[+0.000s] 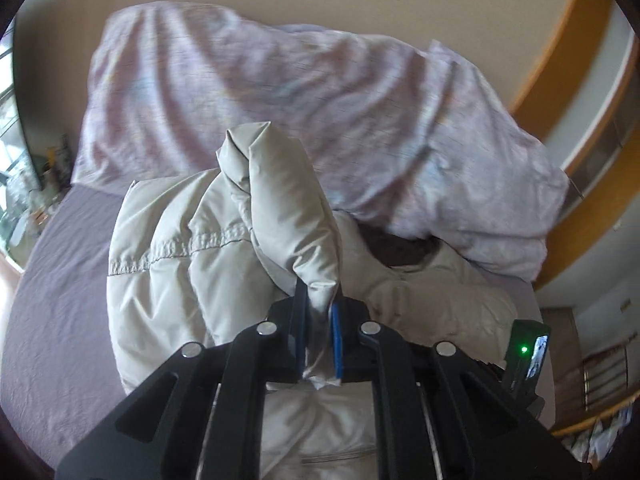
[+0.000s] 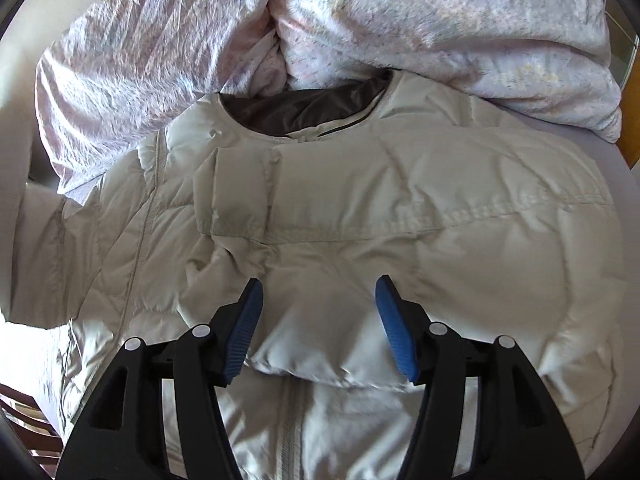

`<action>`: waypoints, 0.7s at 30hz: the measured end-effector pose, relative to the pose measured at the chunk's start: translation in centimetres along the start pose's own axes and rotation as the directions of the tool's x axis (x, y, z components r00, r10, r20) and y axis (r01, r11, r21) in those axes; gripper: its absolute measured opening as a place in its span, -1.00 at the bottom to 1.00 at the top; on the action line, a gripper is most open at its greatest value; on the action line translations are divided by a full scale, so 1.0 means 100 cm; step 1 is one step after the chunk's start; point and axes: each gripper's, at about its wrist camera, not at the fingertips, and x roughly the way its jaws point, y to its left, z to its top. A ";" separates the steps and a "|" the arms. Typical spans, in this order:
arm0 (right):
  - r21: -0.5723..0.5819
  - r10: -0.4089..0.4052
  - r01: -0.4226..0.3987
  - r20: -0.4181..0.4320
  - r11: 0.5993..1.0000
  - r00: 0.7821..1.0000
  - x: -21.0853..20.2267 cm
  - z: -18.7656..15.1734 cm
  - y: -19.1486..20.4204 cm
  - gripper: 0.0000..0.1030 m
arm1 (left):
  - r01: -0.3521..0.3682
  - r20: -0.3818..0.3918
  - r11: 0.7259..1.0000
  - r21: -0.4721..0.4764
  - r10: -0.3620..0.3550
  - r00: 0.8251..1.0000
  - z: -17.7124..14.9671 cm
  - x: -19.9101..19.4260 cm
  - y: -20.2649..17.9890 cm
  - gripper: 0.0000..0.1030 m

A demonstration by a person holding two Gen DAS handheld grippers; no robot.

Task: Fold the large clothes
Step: 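Fold the held sleeve across the jacket front and open the left tool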

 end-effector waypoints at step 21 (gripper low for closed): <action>0.105 -0.011 0.006 0.047 0.994 0.999 -0.036 -0.031 -0.069 0.30 | 0.136 -0.249 0.981 0.136 -0.099 0.964 -0.050 0.099 -0.111 -0.60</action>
